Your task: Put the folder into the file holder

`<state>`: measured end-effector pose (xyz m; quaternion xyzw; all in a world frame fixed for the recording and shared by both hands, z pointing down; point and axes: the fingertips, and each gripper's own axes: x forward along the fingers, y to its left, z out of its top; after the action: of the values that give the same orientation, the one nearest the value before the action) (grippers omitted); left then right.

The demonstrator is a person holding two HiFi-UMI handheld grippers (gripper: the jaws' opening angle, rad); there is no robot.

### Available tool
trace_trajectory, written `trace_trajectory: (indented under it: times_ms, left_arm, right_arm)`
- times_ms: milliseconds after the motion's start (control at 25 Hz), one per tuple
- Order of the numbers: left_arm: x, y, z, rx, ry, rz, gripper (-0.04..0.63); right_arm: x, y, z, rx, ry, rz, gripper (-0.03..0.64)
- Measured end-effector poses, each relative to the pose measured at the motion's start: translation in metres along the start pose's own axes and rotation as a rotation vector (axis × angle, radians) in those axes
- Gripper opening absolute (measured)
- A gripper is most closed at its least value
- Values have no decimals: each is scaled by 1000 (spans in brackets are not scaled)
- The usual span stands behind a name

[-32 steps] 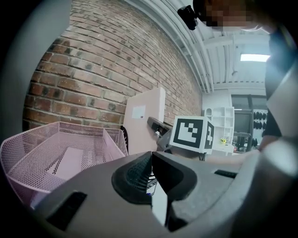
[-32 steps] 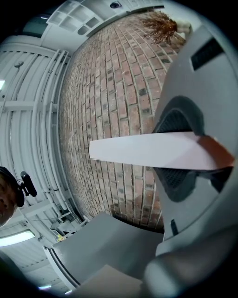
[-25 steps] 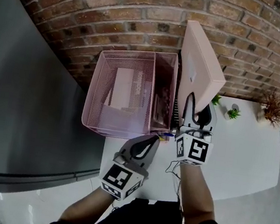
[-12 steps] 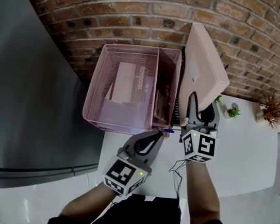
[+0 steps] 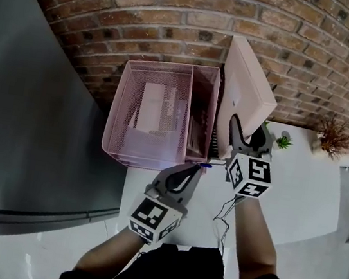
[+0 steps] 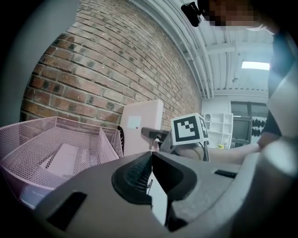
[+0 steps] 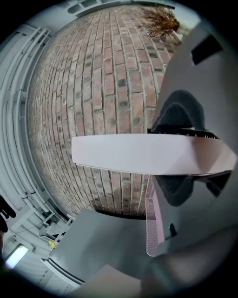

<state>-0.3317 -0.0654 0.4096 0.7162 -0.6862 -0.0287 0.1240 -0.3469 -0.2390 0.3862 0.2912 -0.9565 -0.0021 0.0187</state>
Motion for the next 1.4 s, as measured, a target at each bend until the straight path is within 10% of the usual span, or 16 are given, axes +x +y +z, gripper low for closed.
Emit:
trace_trajectory:
  times_ms: [600,1400]
  left_arm:
    - [6,-7,12,12,-16,-3,6]
    - [1,-3,2,12,11,21,6]
  right_arm:
    - [20,-1,24,43,123,66,223]
    - [12,-9,10,104,-40,-71,138]
